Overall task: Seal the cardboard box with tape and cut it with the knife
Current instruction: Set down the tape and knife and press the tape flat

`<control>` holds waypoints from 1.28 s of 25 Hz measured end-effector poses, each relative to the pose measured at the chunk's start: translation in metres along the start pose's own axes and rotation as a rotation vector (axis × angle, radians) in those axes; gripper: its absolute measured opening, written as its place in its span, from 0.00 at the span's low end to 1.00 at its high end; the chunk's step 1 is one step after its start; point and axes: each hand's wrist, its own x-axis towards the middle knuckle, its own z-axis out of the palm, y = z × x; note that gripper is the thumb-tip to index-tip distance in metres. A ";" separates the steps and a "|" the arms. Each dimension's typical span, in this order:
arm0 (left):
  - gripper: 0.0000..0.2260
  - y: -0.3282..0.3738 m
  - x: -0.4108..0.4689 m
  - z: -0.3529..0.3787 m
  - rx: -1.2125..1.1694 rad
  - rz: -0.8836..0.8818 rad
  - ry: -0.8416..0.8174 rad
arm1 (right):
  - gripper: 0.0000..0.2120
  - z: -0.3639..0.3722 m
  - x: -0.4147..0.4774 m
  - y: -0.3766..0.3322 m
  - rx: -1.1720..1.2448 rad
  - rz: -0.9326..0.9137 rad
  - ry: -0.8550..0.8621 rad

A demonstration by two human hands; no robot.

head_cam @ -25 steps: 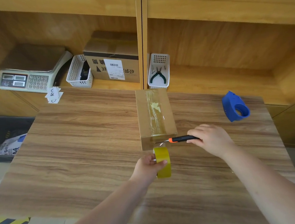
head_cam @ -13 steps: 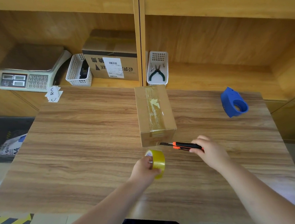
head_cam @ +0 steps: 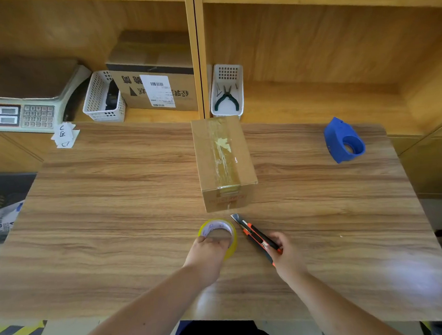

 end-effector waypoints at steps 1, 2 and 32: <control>0.23 -0.001 0.002 0.003 0.054 0.017 -0.016 | 0.08 0.001 0.000 0.000 -0.009 0.005 -0.005; 0.24 -0.001 0.004 0.006 0.101 0.035 -0.037 | 0.06 0.002 0.000 0.000 -0.020 0.005 -0.003; 0.43 -0.057 0.044 -0.089 -0.033 -0.044 0.279 | 0.44 -0.036 0.047 -0.158 -0.634 -0.729 0.005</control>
